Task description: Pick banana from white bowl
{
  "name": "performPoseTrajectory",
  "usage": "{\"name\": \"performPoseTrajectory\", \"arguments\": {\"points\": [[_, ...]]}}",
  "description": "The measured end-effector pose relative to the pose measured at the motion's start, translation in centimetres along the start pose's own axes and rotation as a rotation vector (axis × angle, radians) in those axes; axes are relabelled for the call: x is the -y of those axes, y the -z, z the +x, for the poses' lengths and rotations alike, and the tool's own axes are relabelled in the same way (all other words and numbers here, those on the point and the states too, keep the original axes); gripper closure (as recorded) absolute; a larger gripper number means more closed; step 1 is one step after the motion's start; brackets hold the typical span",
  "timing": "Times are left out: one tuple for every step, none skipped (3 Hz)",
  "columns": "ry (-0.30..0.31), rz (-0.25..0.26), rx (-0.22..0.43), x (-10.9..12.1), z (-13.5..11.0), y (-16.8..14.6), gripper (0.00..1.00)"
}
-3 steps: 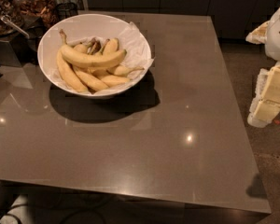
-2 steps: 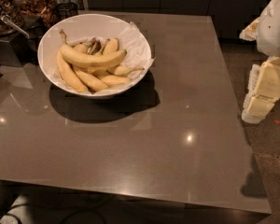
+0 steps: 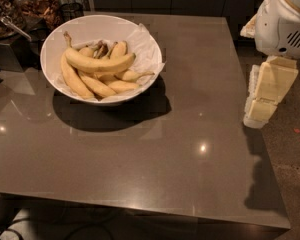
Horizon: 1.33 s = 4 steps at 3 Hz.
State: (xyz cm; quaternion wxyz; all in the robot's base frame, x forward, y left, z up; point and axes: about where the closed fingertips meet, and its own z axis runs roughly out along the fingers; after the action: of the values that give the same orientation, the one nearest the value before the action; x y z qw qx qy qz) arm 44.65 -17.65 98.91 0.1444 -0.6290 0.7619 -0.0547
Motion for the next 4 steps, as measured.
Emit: {"name": "performPoseTrajectory", "arguments": {"points": [[0.034, -0.024, 0.01, -0.3, -4.2, -0.6, 0.0], [0.061, -0.058, 0.002, 0.3, -8.6, -1.6, 0.0], [0.112, -0.052, 0.018, 0.9, -11.7, -1.1, 0.0], [0.112, -0.03, 0.037, 1.2, -12.2, -0.8, 0.0]]}}
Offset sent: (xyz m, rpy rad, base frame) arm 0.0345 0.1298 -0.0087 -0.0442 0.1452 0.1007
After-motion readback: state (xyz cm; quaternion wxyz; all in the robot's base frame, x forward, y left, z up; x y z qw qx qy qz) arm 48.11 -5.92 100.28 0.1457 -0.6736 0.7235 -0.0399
